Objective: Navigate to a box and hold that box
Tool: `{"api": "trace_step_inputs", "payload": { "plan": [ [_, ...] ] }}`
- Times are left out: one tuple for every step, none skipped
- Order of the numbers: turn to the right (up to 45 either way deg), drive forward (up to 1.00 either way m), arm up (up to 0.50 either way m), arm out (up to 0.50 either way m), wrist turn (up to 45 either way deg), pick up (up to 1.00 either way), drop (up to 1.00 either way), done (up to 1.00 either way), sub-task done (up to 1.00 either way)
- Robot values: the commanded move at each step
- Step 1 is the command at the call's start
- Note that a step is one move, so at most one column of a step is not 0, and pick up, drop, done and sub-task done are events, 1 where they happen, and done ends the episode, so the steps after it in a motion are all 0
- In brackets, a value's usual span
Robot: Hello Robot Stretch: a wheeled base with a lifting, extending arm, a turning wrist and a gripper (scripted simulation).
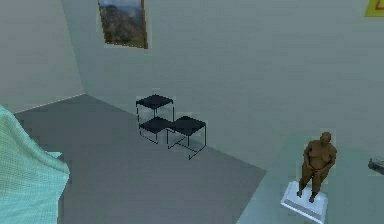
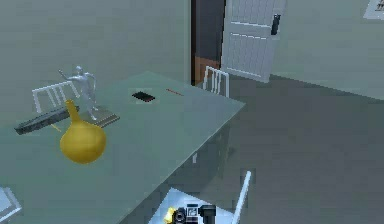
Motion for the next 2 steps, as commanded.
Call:
{"api": "trace_step_inputs", "payload": {
  "plan": [
    [0.0, 0.00, 0.00, 0.00, 45.0, 0.00, 0.00, 0.00, 0.00],
    [0.0, 0.00, 0.00, 0.00, 30.0, 0.00, 0.00, 0.00, 0.00]
  ]
}}
